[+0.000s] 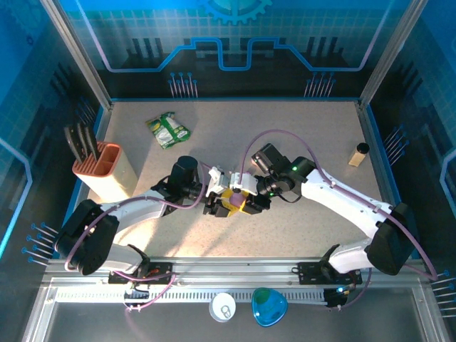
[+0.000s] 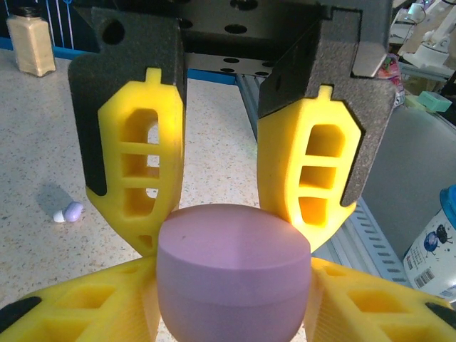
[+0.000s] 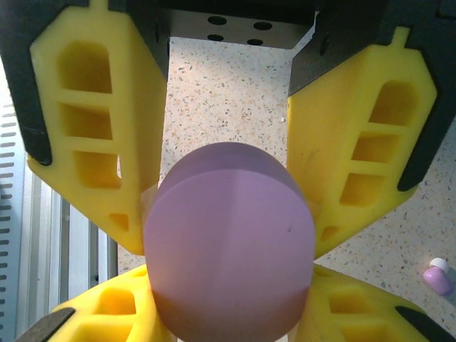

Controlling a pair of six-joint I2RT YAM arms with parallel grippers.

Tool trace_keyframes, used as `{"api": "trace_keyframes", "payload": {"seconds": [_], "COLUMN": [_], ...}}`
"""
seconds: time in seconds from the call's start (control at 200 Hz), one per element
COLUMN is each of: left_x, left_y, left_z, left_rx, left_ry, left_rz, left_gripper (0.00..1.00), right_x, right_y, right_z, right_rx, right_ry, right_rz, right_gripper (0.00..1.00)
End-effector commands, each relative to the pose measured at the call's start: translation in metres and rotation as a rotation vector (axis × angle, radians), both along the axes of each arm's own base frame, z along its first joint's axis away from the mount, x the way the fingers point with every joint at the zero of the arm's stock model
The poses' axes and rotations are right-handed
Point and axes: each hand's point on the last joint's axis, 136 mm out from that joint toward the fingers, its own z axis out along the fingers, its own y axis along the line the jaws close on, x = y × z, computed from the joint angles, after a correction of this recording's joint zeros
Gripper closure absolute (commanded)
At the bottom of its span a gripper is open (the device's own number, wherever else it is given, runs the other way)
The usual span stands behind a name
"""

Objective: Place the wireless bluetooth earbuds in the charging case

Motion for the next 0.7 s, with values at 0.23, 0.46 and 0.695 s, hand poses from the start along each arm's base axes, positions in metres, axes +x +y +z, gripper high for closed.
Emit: {"api": "trace_keyframes", "payload": {"seconds": [0.23, 0.46, 0.695], "left_x": [-0.008, -0.006, -0.008], "left_y": [-0.004, -0.004, -0.003], "left_z": [0.003, 0.002, 0.005], "left_rx": [-0.018, -0.008, -0.021], "left_ry": [-0.037, -0.017, -0.031], "left_rz": [-0.061, -0.057, -0.06], "left_gripper": [0.53, 0.64, 0.64], "right_x": [-0.003, 0.002, 0.019], "right_y": [0.013, 0.011, 0.002], "right_z": [0.012, 0.013, 0.016], "right_rx": [0.045, 0.044, 0.103], "right_ry": [0.018, -0.001, -0.038], "right_rz": [0.019, -0.012, -0.112], "right_gripper": [0.71, 0.59, 0.29]}}
